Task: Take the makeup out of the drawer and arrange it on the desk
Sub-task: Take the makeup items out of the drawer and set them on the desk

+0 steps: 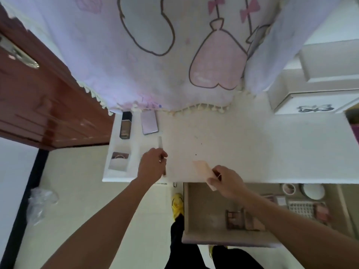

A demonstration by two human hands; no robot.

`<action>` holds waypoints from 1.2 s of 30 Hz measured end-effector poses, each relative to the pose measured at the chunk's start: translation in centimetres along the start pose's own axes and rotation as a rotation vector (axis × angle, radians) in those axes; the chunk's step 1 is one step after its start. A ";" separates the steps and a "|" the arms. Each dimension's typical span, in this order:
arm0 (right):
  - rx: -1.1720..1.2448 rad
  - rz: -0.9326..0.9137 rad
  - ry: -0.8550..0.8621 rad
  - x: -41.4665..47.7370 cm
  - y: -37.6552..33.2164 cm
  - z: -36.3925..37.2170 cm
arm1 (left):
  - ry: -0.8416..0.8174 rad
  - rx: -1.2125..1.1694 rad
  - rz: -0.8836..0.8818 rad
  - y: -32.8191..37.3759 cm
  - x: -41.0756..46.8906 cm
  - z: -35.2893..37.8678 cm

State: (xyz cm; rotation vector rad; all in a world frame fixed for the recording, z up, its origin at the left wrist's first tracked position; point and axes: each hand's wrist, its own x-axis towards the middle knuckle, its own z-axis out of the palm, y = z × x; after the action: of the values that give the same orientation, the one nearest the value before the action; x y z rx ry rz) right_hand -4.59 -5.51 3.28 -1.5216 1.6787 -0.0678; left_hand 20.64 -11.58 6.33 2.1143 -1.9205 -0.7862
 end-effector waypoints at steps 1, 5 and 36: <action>-0.020 0.011 -0.012 0.7 -1.1 0.3 | -0.005 0.000 0.014 -0.3 1.6 -0.7; -0.045 0.047 -0.069 3.3 -5.2 2.2 | -0.063 0.042 0.093 -0.9 7.6 -2.9; 0.272 0.332 0.146 6.4 -9.1 5.8 | -0.290 0.247 0.268 1.9 20.2 -1.6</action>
State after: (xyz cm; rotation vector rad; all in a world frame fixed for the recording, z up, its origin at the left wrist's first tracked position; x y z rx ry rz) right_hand 6.75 -10.43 1.20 -1.0453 1.9301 -0.2254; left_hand 20.30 -31.72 3.33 1.8888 -2.5051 -0.8756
